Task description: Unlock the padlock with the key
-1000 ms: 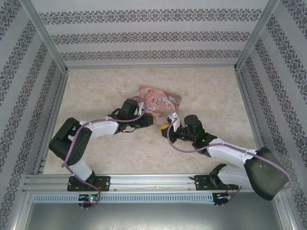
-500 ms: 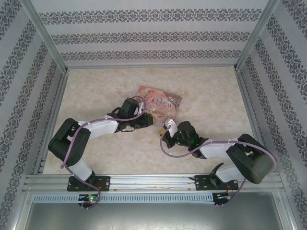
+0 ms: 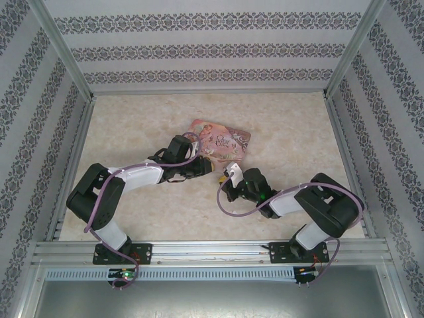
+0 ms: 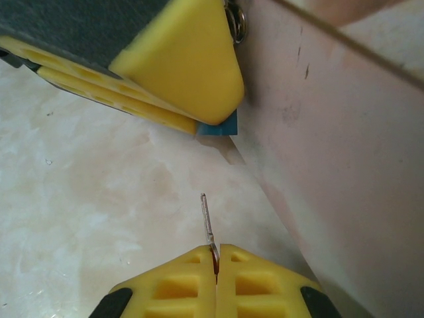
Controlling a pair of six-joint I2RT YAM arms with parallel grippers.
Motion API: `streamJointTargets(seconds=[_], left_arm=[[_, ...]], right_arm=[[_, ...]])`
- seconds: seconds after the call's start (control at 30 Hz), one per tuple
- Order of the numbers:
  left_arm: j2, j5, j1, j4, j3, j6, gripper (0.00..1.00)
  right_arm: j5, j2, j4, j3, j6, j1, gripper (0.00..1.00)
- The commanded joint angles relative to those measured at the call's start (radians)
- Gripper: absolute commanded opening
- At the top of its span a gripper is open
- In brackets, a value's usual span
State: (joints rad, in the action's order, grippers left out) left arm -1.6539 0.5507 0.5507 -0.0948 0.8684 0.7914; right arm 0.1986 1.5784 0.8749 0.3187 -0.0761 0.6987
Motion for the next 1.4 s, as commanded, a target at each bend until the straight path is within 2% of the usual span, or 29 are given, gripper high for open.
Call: streamJointTargets(seconds=[0.0,0.47,1.07,1.37], left_arm=[[0.025,0.052,0.012,-0.011,0.043,0.020,0.11],[0.011,0.052,0.012,-0.017,0.049,0.025,0.11],[0.017,0.051,0.012,-0.019,0.039,0.026,0.11],[0.020,0.057,0.012,-0.024,0.032,0.028,0.11]], right_arm=[[-0.013,0.027,0.093,0.017,-0.022,0.012,0.00],[-0.013,0.089,0.204,0.017,-0.070,-0.008,0.00],[0.066,0.116,0.242,0.068,-0.096,-0.043,0.00],[0.087,0.149,0.317,0.068,-0.119,-0.047,0.00]])
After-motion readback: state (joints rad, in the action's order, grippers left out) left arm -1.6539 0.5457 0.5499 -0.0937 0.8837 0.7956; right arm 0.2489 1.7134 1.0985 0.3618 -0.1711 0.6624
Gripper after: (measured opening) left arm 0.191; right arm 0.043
